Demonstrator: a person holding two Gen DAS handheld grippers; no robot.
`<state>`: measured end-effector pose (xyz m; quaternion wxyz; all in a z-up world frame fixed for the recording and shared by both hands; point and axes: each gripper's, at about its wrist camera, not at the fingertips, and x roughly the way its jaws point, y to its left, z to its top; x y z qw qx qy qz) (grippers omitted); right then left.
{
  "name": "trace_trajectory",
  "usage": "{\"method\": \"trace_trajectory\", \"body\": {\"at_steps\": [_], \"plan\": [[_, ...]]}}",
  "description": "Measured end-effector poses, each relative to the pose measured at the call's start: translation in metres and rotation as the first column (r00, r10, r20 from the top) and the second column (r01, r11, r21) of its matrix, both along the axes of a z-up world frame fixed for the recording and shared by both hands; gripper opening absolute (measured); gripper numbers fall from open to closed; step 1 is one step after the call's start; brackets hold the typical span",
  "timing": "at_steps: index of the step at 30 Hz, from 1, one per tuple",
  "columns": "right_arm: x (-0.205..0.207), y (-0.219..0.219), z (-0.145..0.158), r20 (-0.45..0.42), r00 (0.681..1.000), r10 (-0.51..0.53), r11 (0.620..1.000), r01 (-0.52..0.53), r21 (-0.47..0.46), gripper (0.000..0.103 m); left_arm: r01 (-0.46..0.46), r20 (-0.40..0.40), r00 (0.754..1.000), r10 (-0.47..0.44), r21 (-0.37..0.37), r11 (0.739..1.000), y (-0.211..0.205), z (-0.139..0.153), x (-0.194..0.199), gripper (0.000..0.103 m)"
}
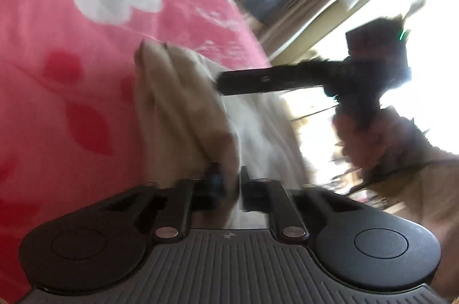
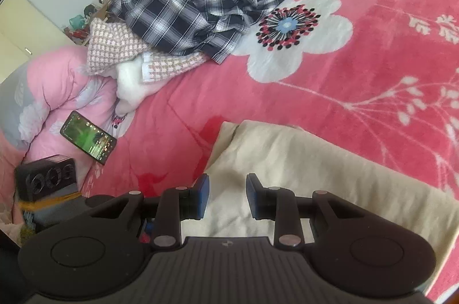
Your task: Fold clothes
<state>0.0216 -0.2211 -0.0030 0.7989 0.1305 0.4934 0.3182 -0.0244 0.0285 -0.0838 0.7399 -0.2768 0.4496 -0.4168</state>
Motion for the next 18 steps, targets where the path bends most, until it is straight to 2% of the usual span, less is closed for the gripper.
{"method": "trace_trajectory", "body": {"at_steps": [1, 2, 3, 4, 5, 7, 9, 11, 15, 18], "plan": [[0.0, 0.002, 0.0, 0.002, 1.0, -0.001, 1.0, 0.001, 0.003, 0.031, -0.036, -0.089, 0.996, 0.025, -0.121, 0.992, 0.009, -0.013, 0.005, 0.007], [0.001, 0.003, 0.0, 0.004, 1.0, -0.002, 1.0, 0.002, 0.006, 0.031, -0.083, -0.187, 0.981, 0.043, -0.21, 0.974, 0.017, -0.03, 0.009, 0.008], [0.001, 0.005, 0.0, 0.005, 1.0, -0.002, 1.0, 0.002, 0.01, 0.031, -0.126, -0.29, 0.956, 0.045, -0.267, 0.955, 0.023, -0.051, 0.013, 0.008], [0.001, 0.006, 0.0, 0.005, 1.0, -0.003, 1.0, 0.003, 0.011, 0.031, -0.17, -0.37, 0.927, 0.054, -0.289, 0.942, 0.028, -0.069, 0.016, 0.009], [0.002, 0.007, -0.001, 0.002, 1.0, -0.005, 1.0, 0.005, 0.01, 0.031, -0.193, -0.392, 0.917, 0.076, -0.268, 0.944, 0.031, -0.076, 0.014, 0.011], [0.001, 0.008, -0.002, -0.007, 1.0, -0.004, 1.0, 0.004, 0.0, 0.031, -0.185, -0.337, 0.937, 0.094, -0.247, 0.951, 0.034, -0.069, 0.007, 0.014], [-0.001, 0.009, -0.002, -0.005, 1.0, 0.001, 1.0, -0.001, -0.015, 0.031, -0.128, -0.214, 0.973, 0.091, -0.165, 0.978, 0.03, -0.044, 0.002, 0.031], [-0.003, 0.009, -0.002, -0.001, 1.0, 0.006, 1.0, -0.006, -0.03, 0.031, -0.084, -0.097, 0.992, 0.076, -0.083, 0.993, 0.028, -0.02, -0.004, 0.053], [-0.006, 0.007, -0.001, 0.002, 1.0, -0.005, 0.999, 0.005, -0.043, 0.031, -0.033, 0.092, 0.995, 0.025, 0.082, 0.996, 0.022, 0.013, -0.018, 0.057], [-0.009, 0.004, 0.002, 0.005, 1.0, -0.02, 0.999, 0.02, -0.047, 0.031, -0.051, 0.151, 0.988, 0.026, 0.165, 0.985, 0.024, 0.021, -0.026, 0.057]]}}
